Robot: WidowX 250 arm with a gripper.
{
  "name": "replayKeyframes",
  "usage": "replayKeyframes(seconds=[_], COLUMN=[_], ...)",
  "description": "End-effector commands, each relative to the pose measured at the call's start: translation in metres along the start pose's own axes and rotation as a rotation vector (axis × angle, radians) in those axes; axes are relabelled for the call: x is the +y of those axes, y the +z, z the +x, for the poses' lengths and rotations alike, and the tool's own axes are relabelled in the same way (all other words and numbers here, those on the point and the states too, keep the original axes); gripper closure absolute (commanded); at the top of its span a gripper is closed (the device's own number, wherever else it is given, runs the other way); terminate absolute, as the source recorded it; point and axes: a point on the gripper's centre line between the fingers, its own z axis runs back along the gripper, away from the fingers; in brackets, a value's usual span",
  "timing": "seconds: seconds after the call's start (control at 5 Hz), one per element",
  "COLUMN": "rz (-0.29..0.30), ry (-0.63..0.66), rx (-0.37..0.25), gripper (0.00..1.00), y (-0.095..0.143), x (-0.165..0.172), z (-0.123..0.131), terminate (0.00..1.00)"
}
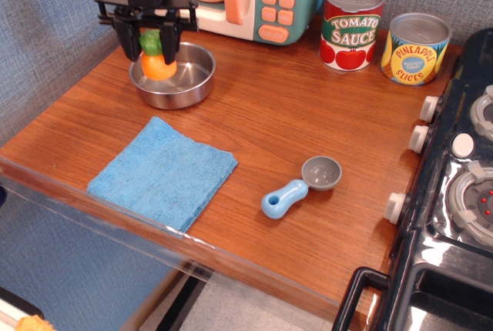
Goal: Move orange bottle into the bowl
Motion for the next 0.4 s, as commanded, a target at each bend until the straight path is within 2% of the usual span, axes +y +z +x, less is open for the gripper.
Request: replayKeyframes(seconds=[0.0,0.2], rz=[-0.013,-0.018], ry=[-0.013,-0.020], rx=[-0.031,-0.021], gripper=[1.00,1.00], y=[0.0049,0.0013], x=[-0.0099,-0.0132], z=[0.0159,0.0160], terminate=[0.00,0.00])
